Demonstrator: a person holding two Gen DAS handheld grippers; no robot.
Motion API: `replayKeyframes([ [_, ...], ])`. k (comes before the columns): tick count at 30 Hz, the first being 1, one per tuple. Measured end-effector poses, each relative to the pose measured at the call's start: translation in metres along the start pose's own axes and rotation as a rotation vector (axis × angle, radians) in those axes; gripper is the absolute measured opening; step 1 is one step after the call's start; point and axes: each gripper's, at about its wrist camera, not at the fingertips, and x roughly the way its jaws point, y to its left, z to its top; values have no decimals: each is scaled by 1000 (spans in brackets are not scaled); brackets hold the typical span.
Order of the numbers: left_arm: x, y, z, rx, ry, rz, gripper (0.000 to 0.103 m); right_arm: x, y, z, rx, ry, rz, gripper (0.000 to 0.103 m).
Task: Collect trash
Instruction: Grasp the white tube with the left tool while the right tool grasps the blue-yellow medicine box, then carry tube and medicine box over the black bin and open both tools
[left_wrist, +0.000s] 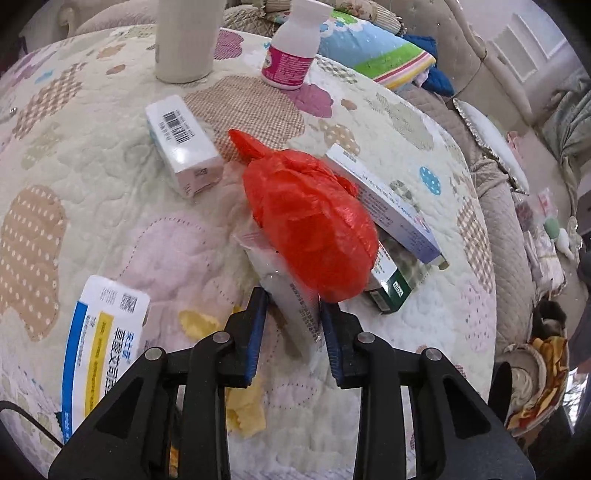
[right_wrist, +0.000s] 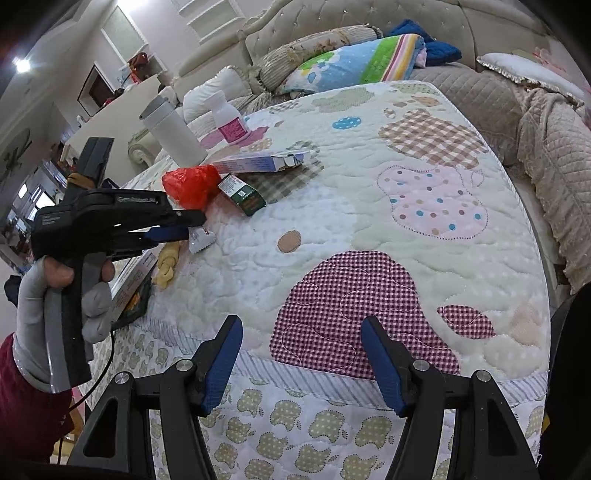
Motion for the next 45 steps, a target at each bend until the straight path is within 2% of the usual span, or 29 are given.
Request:
replayKeyframes([
  [5,-13,3,-7,16,21,-52,21,-2,6,-1,-16,-3,7,65],
  [9,-50,10,-20,57,14,-108,21,-2,14,0,-28,-2,22,65],
  [13,-88,25,-27,94,-24,-107,20,5,30,0,-52,13,53,65],
  [17,-118,54,-31,95,-67,-70,20,17,59,-1,-74,43,129,65],
  [24,-148,114,-40,67,-143,61,20,41,129,7,-140,78,249,65],
  [29,-155,144,-48,53,-173,108,20,70,178,21,-185,111,259,65],
  [35,-151,167,-56,32,-157,103,20,113,223,36,-247,163,152,65],
  [41,-143,176,-59,12,-143,82,20,142,229,36,-242,200,96,65],
  [43,-142,174,-59,13,-146,79,20,141,229,35,-262,181,104,63],
  [45,-141,172,-58,14,-147,75,20,137,225,35,-258,179,116,55],
])
